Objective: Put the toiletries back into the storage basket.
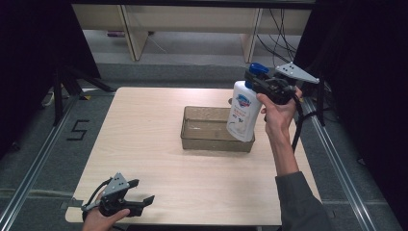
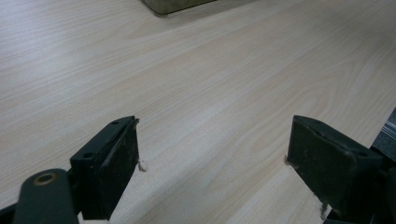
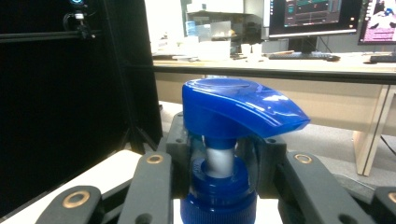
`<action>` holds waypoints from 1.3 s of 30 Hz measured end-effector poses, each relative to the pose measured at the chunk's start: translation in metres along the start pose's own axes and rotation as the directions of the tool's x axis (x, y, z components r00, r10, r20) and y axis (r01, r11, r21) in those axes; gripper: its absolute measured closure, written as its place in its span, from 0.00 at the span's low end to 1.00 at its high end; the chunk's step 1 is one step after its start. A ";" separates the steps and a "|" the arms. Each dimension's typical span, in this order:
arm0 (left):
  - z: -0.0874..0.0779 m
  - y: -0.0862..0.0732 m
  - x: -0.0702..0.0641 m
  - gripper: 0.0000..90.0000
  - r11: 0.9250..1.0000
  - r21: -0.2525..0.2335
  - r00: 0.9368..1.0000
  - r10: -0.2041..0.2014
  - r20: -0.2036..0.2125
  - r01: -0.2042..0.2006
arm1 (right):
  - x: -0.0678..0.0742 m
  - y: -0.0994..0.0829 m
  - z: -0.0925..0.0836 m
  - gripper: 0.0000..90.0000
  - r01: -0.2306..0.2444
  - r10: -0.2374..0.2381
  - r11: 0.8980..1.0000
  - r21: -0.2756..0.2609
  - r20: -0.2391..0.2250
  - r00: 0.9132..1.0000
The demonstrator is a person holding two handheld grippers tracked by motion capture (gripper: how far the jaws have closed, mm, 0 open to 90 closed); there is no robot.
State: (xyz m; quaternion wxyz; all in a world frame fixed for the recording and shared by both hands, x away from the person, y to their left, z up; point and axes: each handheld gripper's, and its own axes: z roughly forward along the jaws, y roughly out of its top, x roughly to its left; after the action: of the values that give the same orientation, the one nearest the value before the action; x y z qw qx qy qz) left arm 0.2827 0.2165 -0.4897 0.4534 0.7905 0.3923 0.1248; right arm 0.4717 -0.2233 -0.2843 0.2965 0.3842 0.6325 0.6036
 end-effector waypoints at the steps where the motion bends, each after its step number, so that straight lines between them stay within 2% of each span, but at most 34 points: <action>1: 0.000 0.000 0.000 0.18 1.000 0.000 1.000 0.000 0.000 0.000 | -0.001 0.000 0.000 0.74 0.001 -0.001 1.000 0.000 0.009 1.000; 3: 0.000 0.000 -0.001 0.18 1.000 0.010 1.000 0.001 -0.012 -0.001 | -0.003 -0.001 0.002 0.74 0.004 -0.004 1.000 -0.001 0.011 1.000; 5: 0.000 0.000 0.000 0.18 1.000 0.002 1.000 -0.001 0.002 0.001 | -0.004 -0.002 0.002 0.74 0.002 -0.002 1.000 0.000 0.016 1.000; 8: 0.000 0.000 0.000 0.18 1.000 0.002 1.000 0.000 0.000 0.000 | -0.007 -0.004 0.004 0.74 0.007 -0.007 1.000 -0.006 0.021 1.000; 9: 0.000 0.000 0.000 0.18 1.000 0.012 1.000 0.002 -0.011 -0.002 | -0.007 -0.004 0.004 0.74 0.006 -0.006 1.000 -0.007 0.022 1.000; 14: 0.000 0.000 0.000 0.18 1.000 0.004 1.000 0.003 0.002 -0.003 | -0.011 -0.006 0.007 0.74 -0.002 0.002 1.000 0.000 0.034 0.999; 16: 0.000 0.000 0.000 0.18 1.000 0.004 1.000 0.003 0.001 -0.003 | -0.012 -0.007 0.009 0.74 0.010 -0.010 1.000 -0.002 0.036 0.999; 20: 0.000 0.000 -0.001 0.18 1.000 0.004 1.000 -0.002 0.001 0.002 | -0.015 -0.012 0.010 0.74 -0.027 0.027 1.000 -0.003 0.039 0.999; 28: 0.001 0.000 -0.001 0.18 1.000 0.004 1.000 0.002 0.007 -0.002 | -0.019 -0.022 0.012 0.74 -0.046 0.046 0.999 0.011 0.030 0.999; 30: 0.001 0.000 -0.001 0.18 1.000 0.004 1.000 0.001 0.007 -0.001 | -0.020 -0.024 0.013 0.74 -0.038 0.038 0.999 0.007 0.032 0.999; 32: 0.001 0.000 -0.001 0.18 1.000 0.003 1.000 0.000 0.006 0.000 | -0.019 -0.024 0.013 0.74 -0.056 0.056 0.998 0.017 0.037 0.998; 33: 0.001 0.000 -0.001 0.18 1.000 0.003 1.000 0.000 0.006 0.000 | -0.021 -0.025 0.014 0.74 -0.037 0.036 0.999 0.013 0.036 0.999; 39: 0.001 0.000 -0.001 0.18 1.000 0.004 1.000 0.002 0.007 -0.002 | -0.022 -0.029 0.015 0.74 -0.037 0.036 0.999 0.015 0.041 0.998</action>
State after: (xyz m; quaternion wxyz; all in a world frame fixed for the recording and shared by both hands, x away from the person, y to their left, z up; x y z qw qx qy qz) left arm 0.2825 0.2158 -0.4903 0.4530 0.7923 0.3902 0.1219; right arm 0.4922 -0.2328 -0.3170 0.2953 0.4105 0.6239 0.5959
